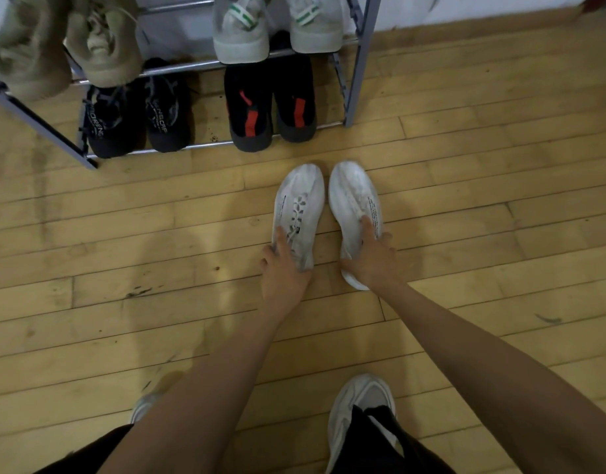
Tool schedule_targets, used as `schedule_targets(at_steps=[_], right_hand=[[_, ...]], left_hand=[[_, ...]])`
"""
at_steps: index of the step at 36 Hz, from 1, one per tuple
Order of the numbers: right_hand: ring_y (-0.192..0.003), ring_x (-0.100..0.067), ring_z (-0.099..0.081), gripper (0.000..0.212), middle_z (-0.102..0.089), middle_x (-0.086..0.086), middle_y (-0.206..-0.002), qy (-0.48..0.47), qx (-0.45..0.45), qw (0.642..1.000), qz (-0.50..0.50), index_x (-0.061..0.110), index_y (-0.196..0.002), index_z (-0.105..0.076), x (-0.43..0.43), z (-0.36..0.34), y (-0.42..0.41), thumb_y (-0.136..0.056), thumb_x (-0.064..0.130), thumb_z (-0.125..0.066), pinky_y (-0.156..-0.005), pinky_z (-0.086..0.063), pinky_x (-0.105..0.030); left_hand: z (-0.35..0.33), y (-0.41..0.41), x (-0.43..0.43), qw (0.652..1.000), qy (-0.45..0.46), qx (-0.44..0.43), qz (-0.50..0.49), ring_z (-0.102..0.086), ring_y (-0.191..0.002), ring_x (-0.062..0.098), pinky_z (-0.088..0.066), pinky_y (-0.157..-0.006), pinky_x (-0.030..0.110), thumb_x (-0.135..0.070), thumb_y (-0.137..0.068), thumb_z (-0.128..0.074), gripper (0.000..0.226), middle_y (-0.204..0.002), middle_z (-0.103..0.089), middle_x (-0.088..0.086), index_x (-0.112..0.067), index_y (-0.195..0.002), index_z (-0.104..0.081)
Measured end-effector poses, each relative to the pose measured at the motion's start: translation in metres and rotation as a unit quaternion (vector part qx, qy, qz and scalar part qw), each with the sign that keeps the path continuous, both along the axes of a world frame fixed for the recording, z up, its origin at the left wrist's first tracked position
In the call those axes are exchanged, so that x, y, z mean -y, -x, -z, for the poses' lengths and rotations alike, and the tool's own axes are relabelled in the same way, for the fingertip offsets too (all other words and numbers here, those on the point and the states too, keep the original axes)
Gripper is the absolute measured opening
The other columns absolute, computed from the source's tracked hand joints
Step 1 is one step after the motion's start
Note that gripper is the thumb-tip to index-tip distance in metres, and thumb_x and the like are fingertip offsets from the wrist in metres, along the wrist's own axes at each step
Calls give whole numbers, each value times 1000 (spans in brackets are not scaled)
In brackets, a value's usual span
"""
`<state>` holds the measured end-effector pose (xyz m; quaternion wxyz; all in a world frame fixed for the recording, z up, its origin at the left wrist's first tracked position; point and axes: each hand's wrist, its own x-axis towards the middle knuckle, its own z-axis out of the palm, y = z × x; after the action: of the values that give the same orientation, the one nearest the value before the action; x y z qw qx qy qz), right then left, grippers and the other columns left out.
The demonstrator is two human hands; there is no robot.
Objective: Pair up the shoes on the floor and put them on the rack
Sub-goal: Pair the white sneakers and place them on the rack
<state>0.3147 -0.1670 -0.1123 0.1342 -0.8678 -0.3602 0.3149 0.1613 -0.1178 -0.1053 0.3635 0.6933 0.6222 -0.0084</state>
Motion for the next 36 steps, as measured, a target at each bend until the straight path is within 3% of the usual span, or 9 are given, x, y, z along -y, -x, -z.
schedule_targets(at_steps=[7, 11, 14, 18, 24, 30, 36], right_hand=[[-125, -39, -37, 82, -31, -19, -138, -35, -41, 999, 6, 31, -149, -17, 4, -21, 5, -81, 43, -62, -104, -39, -46], [-125, -41, -34, 80, -28, -20, -140, -112, -7, 994, -15, 30, -149, -17, 5, -57, 14, -83, 38, -61, -103, -37, -47], [-120, -37, -35, 81, -25, -19, -138, -187, 28, 981, -38, 30, -149, -20, 3, -94, 16, -82, 32, -65, -99, -37, -37], [-128, -39, -28, 81, -20, -16, -143, -253, 66, 963, -62, 35, -148, -17, -4, -152, 17, -83, 31, -65, -107, -33, -45], [-128, -37, -28, 81, -18, -14, -144, -324, 100, 938, -74, 33, -149, -16, -9, -226, 29, -85, 28, -65, -107, -29, -39], [-124, -34, -32, 79, -22, -14, -139, -378, 123, 915, -77, 30, -149, -20, -18, -289, 38, -84, 28, -65, -105, -36, -40], [-128, -35, -31, 79, -17, -15, -145, -412, 117, 900, -75, 31, -150, -17, -38, -342, 43, -85, 29, -62, -110, -32, -42]], left_hand=[[-24, 10, 6, 997, 20, 71, -27, -39, -119, 39, -41, -96, 44, -28, -81, -66, 77, -134, -29, 17, -21, -144, -22], [-47, 16, 16, 994, -37, 93, -38, -37, -121, 38, -38, -95, 39, -28, -85, -64, 72, -136, -29, 16, -24, -145, -26], [-73, 21, 16, 986, -86, 135, -42, -36, -124, 36, -38, -91, 33, -26, -87, -61, 66, -141, -26, 16, -23, -144, -28], [-118, 26, 11, 969, -180, 166, -42, -36, -125, 37, -42, -100, 42, -22, -88, -63, 64, -140, -28, 20, -18, -144, -31], [-197, 26, 3, 934, -281, 218, -34, -39, -121, 36, -40, -103, 45, -21, -88, -63, 67, -134, -33, 17, -29, -145, -31], [-261, 30, -10, 915, -334, 227, -23, -38, -119, 35, -39, -102, 47, -22, -89, -60, 61, -132, -33, 16, -30, -144, -34], [-317, 33, -29, 904, -346, 248, -30, -24, -134, 35, -32, -111, 49, -26, -90, -58, 63, -144, -21, 15, -34, -144, -29]])
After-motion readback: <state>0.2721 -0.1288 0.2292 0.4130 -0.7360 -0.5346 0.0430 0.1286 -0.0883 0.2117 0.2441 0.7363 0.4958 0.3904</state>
